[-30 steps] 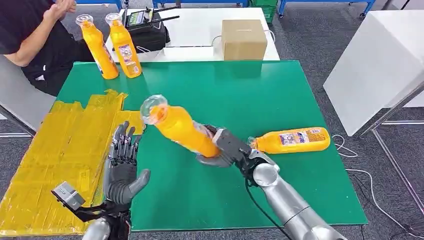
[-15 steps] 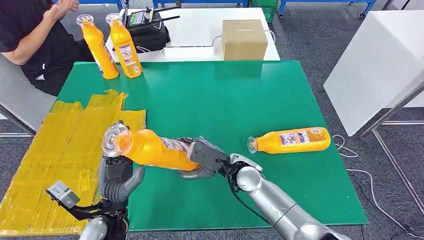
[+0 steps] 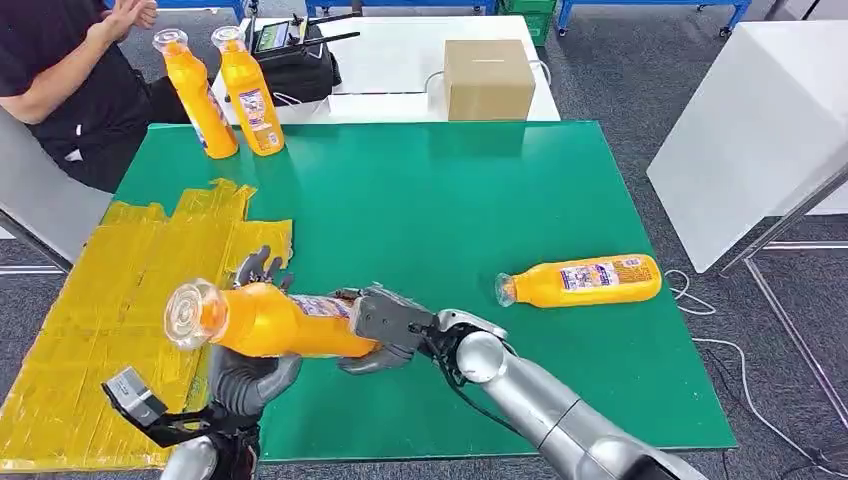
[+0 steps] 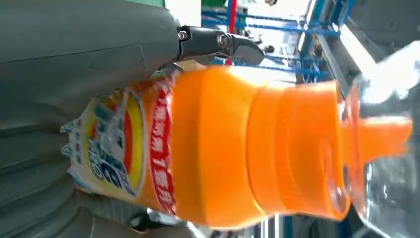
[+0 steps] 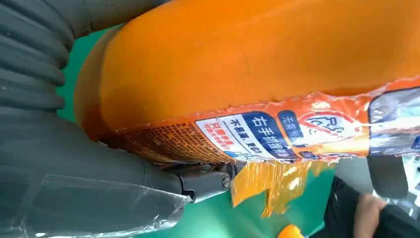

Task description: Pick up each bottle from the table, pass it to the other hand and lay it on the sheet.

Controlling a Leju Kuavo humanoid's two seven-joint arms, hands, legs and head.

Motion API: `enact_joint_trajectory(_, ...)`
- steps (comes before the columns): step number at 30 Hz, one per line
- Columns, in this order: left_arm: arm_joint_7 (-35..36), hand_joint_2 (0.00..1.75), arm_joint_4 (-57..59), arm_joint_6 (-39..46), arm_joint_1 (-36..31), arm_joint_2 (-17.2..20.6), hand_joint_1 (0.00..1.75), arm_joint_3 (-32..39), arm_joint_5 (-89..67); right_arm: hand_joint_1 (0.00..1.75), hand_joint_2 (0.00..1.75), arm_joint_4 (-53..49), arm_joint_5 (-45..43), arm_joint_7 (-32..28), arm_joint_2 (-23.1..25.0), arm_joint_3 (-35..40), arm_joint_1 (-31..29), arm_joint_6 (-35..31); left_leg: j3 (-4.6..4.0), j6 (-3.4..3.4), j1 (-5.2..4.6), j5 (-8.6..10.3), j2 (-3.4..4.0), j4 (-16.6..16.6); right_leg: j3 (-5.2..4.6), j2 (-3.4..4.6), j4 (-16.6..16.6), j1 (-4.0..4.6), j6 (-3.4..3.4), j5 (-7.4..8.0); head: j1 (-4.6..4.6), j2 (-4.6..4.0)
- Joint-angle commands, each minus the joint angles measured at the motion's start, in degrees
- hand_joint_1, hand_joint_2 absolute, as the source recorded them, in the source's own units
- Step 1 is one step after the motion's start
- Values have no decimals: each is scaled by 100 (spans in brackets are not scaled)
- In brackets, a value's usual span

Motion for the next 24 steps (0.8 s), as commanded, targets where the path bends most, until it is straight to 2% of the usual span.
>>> enact_joint_trajectory(1, 3, 175, 312, -34, -171, 182, 0, -75, 1, 175, 175, 399, -24, -10, -41, 393, -363, 26, 15, -6, 4, -4, 4, -6, 15, -1, -7, 5, -7, -2, 0, 0)
enact_joint_trajectory(18, -81, 175, 320, -439, -135, 190, 0, 50, 18, 175, 175, 427, -74, 14, -33, 763, -406, 290, 14, -4, 1, -4, 5, -5, 12, 0, -4, 2, -5, -3, -2, 0)
enact_joint_trajectory(24, 48, 175, 232, -521, -363, 183, 3, -38, -43, 175, 175, 325, -88, 227, 221, 1026, -410, 362, 14, -7, 7, -6, 6, -2, 13, 1, -2, 8, -8, -4, -2, 0)
